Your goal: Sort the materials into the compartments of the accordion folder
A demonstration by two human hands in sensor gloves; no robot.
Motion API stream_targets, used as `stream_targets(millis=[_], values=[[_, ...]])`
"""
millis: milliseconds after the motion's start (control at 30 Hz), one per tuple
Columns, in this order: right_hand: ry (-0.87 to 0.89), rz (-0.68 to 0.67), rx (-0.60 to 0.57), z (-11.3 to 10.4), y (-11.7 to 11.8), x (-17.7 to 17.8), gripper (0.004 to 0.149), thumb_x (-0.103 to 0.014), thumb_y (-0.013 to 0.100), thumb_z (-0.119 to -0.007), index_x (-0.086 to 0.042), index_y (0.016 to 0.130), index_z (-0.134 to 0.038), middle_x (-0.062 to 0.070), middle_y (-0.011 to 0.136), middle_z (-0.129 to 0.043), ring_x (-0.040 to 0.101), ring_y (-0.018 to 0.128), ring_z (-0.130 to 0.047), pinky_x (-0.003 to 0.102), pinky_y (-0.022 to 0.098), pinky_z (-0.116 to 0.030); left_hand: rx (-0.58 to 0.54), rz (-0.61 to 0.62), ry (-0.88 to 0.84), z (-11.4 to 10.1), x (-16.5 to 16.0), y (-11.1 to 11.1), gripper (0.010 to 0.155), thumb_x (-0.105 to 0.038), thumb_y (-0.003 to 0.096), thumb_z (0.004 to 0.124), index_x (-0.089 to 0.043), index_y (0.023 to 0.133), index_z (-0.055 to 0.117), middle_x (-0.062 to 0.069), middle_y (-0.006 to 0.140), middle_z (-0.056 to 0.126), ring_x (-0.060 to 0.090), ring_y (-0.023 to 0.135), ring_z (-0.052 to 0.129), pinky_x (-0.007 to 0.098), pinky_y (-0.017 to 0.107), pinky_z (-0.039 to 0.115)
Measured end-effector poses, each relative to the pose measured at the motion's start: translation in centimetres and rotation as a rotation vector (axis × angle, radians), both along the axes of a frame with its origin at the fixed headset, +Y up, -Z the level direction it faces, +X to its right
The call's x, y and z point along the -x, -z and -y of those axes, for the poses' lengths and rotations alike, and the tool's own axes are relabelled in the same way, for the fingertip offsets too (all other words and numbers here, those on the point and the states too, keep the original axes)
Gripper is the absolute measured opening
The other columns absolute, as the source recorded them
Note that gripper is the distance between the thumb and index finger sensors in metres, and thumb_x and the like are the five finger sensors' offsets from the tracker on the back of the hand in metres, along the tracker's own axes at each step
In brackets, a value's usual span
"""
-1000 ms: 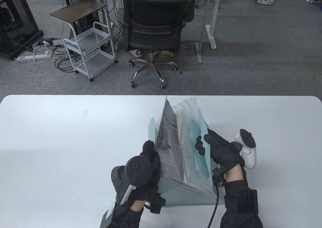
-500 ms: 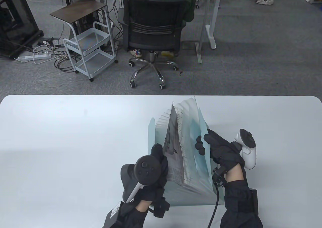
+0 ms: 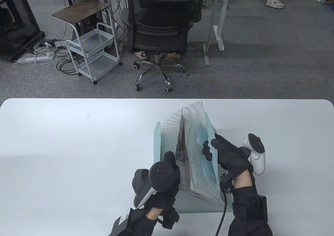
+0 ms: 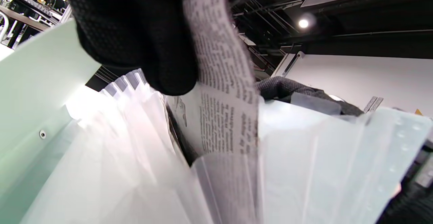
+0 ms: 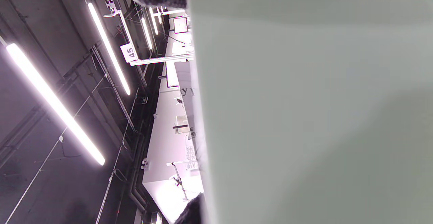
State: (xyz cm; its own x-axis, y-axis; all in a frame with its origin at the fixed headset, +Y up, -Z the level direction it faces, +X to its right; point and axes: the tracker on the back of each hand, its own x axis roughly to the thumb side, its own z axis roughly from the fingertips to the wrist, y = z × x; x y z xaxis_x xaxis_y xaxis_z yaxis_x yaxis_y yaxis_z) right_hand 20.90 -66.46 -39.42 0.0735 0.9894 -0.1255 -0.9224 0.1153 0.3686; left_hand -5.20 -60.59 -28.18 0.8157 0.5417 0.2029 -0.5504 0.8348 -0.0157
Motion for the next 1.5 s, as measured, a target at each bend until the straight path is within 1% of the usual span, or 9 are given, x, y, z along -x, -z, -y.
stream_targets(millis=[267,500,700,867,967,1133,1333,1500], values=[[0.002,-0.003,0.002,0.0,0.0,0.1,0.066,-0.022,0.067,-0.05,0.014,0.111,-0.018,0.044,0.108,-0.039,0.052,0.082,-0.071,0.058,0.059,-0.065,0.036,0.022,0.017,0.6,-0.6,0.1,0.055,-0.01,0.0676,0.067,0.013,0.114,0.049,0.036,0.103,0.08,0.027,0.074,0.107,0.045,0.059,0.091],[0.0,-0.002,0.001,0.0,0.0,0.1,0.066,-0.022,0.067,-0.05,0.015,0.111,-0.018,0.044,0.108,-0.039,0.052,0.082,-0.071,0.058,0.059,-0.065,0.06,0.038,0.015,1.1,-0.9,0.3,0.056,-0.011,0.0676,0.068,0.013,0.114,0.048,0.037,0.104,0.078,0.027,0.075,0.106,0.045,0.059,0.091],[-0.002,-0.004,0.002,0.1,0.0,0.1,0.066,-0.022,0.067,-0.05,0.014,0.111,-0.018,0.044,0.108,-0.039,0.052,0.082,-0.071,0.059,0.059,-0.065,0.099,0.059,0.002,1.6,-1.0,0.6,0.057,-0.01,0.0675,0.068,0.013,0.114,0.047,0.037,0.105,0.077,0.028,0.076,0.106,0.045,0.06,0.09],[-0.002,-0.004,0.002,0.1,0.1,0.1,0.066,-0.022,0.067,-0.05,0.015,0.111,-0.018,0.044,0.108,-0.039,0.052,0.082,-0.071,0.059,0.059,-0.065,0.108,0.063,-0.004,1.6,-1.0,0.6,0.058,-0.01,0.0672,0.069,0.013,0.115,0.046,0.038,0.105,0.076,0.028,0.077,0.105,0.046,0.061,0.089],[0.0,-0.004,0.002,0.1,0.0,0.1,0.066,-0.022,0.067,-0.05,0.015,0.111,-0.018,0.044,0.108,-0.039,0.052,0.082,-0.071,0.059,0.059,-0.065,0.11,0.058,-0.017,1.4,-0.8,0.6,0.06,-0.01,0.0666,0.071,0.012,0.115,0.045,0.038,0.107,0.073,0.032,0.079,0.102,0.048,0.062,0.088],[0.001,-0.006,0.003,0.1,0.0,0.2,0.066,-0.022,0.067,-0.05,0.015,0.111,-0.018,0.044,0.108,-0.039,0.052,0.082,-0.071,0.059,0.059,-0.065,0.118,0.045,-0.007,1.3,-0.5,0.7,0.06,-0.009,0.0654,0.075,0.011,0.115,0.049,0.037,0.105,0.074,0.032,0.076,0.102,0.047,0.06,0.089],[0.004,-0.005,0.003,0.1,0.0,0.1,0.066,-0.022,0.067,-0.05,0.014,0.111,-0.018,0.044,0.108,-0.039,0.053,0.082,-0.071,0.059,0.059,-0.064,0.132,0.052,-0.003,1.1,-0.3,0.6,0.061,-0.01,0.0655,0.076,0.011,0.116,0.05,0.037,0.105,0.074,0.032,0.074,0.102,0.046,0.059,0.089],[-0.001,-0.006,0.003,0.1,0.0,0.1,0.066,-0.022,0.067,-0.05,0.015,0.111,-0.018,0.044,0.108,-0.039,0.053,0.082,-0.071,0.059,0.059,-0.064,0.152,0.045,0.009,1.4,-0.3,0.9,0.06,-0.01,0.0655,0.076,0.011,0.116,0.051,0.037,0.105,0.074,0.032,0.074,0.102,0.046,0.058,0.089]])
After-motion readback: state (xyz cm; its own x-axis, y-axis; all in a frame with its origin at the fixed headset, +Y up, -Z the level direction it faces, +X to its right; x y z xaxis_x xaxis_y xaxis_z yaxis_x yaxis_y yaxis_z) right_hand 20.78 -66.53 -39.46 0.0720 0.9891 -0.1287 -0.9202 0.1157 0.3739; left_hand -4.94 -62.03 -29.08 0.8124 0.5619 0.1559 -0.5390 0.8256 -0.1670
